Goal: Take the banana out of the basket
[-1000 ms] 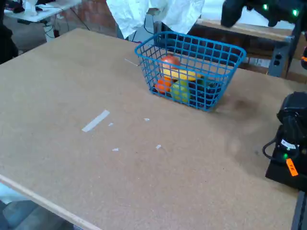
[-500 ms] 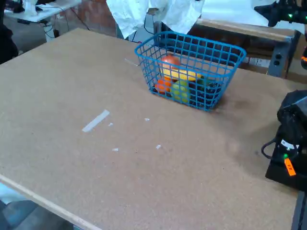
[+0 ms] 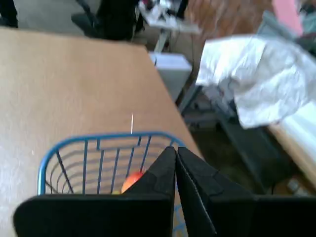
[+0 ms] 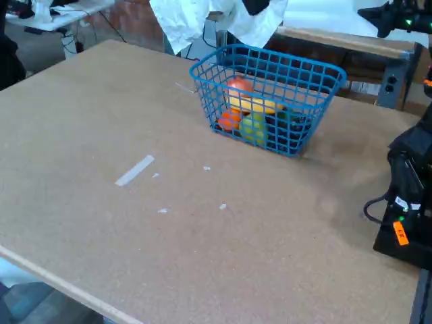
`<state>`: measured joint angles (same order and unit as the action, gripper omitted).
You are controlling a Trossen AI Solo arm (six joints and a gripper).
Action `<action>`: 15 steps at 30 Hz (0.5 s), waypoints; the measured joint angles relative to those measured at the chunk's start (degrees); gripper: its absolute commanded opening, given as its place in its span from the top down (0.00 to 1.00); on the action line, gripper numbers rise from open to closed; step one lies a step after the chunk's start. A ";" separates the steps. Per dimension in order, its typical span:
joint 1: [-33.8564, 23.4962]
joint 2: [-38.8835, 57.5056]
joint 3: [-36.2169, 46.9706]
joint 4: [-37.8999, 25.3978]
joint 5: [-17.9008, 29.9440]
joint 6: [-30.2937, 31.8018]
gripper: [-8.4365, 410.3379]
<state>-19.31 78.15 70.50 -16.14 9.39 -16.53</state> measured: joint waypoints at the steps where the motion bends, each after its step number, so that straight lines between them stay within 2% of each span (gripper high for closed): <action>1: -0.37 0.63 0.00 -0.68 -0.31 0.70 0.86; 9: -2.14 3.72 0.00 -4.20 -1.27 10.01 0.54; 15: -2.14 3.69 0.00 -6.03 -1.16 12.92 0.46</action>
<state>-21.45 81.84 70.50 -22.17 8.23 -3.62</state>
